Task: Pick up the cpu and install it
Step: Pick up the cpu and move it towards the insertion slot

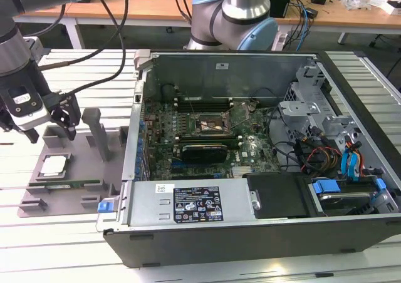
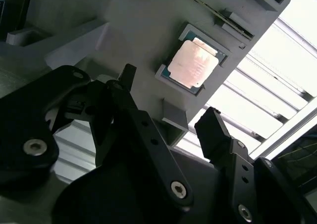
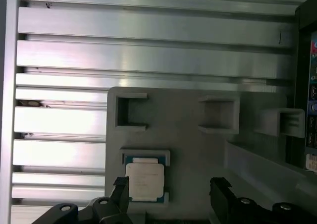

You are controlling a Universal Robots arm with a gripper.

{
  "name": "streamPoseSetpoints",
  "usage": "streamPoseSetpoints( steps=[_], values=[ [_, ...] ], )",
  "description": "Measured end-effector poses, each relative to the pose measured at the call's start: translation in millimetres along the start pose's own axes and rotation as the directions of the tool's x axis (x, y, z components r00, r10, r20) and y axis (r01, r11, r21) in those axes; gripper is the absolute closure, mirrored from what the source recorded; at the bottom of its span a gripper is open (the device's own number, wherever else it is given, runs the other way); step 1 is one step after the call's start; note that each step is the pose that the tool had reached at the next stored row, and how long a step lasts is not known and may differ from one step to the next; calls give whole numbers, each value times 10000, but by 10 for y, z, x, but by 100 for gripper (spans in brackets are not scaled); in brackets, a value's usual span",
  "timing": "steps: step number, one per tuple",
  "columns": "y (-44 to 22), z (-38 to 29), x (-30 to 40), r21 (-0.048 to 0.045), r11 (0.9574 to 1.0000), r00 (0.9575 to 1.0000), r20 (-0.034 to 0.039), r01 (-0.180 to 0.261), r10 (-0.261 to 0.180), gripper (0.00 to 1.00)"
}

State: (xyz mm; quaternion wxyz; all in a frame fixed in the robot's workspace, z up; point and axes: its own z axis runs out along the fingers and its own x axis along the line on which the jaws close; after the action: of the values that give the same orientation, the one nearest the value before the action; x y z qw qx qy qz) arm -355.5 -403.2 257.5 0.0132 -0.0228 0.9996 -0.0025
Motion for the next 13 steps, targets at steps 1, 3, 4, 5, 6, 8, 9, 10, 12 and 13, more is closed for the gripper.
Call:
streamPoseSetpoints(
  steps=[1, 3, 4, 5, 6, 8, 9, 10, 12, 13],
  values=[
    [0, 12, 0, -1, 10000, 10000, 0, 0, 0, 24],
    [1, 131, 4, 0, 10000, 10000, 0, 0, 0, 24],
    [1, 138, 4, 0, 10000, 10000, 1, 0, 0, 24],
    [1, 147, 4, 0, 10000, 10000, 0, 0, 0, 24],
    [1, 169, 5, 0, 10000, 10000, 0, 0, 0, 24],
    [1, 183, 5, 0, 10000, 10000, 1, 0, 0, 24],
    [1, 191, 5, 0, 10000, 10000, 0, 0, 0, 24],
    [1, 197, 5, 0, 10000, 10000, 0, 0, 0, 24],
    [1, 210, 6, 0, 10000, 10000, 1, 0, 0, 24],
    [1, 224, 6, 0, 10000, 10000, 0, 0, 0, 24]
  ],
)
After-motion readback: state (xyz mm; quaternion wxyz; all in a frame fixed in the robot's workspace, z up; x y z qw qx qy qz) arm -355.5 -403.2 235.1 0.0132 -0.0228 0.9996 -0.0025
